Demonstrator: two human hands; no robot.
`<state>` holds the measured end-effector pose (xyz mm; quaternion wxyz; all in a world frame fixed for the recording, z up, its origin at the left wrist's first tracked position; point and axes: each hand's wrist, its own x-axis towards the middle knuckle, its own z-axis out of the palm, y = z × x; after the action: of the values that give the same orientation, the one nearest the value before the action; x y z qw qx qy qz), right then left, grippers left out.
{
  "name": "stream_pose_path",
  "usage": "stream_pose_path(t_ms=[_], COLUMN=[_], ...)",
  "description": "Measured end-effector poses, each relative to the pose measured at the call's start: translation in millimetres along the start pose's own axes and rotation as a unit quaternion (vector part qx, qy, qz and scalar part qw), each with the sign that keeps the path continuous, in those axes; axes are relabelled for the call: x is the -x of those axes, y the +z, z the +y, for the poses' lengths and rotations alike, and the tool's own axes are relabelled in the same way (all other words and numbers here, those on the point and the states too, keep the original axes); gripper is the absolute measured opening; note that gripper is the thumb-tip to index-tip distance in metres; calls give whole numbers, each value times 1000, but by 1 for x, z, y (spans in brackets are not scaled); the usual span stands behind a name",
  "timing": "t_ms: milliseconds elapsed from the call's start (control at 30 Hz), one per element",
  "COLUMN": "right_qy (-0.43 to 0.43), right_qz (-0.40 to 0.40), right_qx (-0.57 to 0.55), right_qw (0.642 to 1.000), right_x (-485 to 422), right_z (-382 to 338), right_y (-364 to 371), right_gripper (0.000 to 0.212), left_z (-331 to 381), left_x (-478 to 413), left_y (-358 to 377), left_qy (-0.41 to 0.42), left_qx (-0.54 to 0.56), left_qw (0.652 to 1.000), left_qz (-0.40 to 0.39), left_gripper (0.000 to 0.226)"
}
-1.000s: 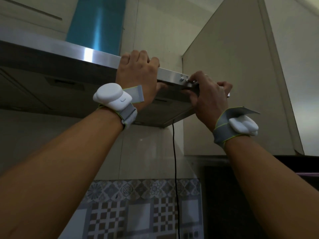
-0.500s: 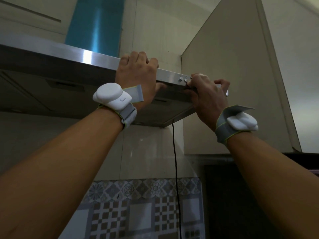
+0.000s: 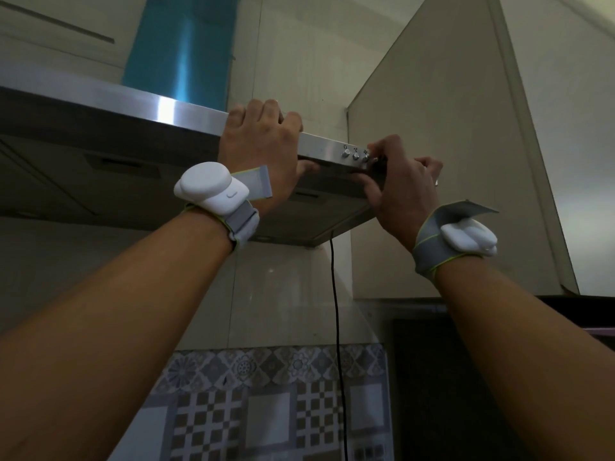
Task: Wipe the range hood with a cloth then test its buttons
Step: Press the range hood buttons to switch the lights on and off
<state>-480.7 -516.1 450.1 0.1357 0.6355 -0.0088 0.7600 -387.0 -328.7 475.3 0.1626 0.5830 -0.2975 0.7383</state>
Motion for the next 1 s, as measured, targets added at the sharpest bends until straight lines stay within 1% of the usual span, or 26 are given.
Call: stream_pose_path(t_ms=[200, 333, 833, 1000], right_qy=[6, 11, -3, -3], right_qz=[14, 11, 8, 10], right_qx=[6, -15, 1, 2], right_qw=[1000, 1000, 1000, 1000], right_x=[1, 1, 0, 1], right_z=[-3, -6, -4, -3], right_y=[0, -1, 0, 1], right_gripper=[34, 35, 29, 30], left_z=[-1, 0, 1, 1], left_x=[-1, -1, 1, 0], left_y=[0, -1, -3, -3], left_qy=[-2, -5, -6, -2], left_qx=[7, 5, 5, -9], left_qw=[1000, 1000, 1000, 1000], left_qz=[0, -5, 8, -2], left_gripper=[65, 64, 61, 62])
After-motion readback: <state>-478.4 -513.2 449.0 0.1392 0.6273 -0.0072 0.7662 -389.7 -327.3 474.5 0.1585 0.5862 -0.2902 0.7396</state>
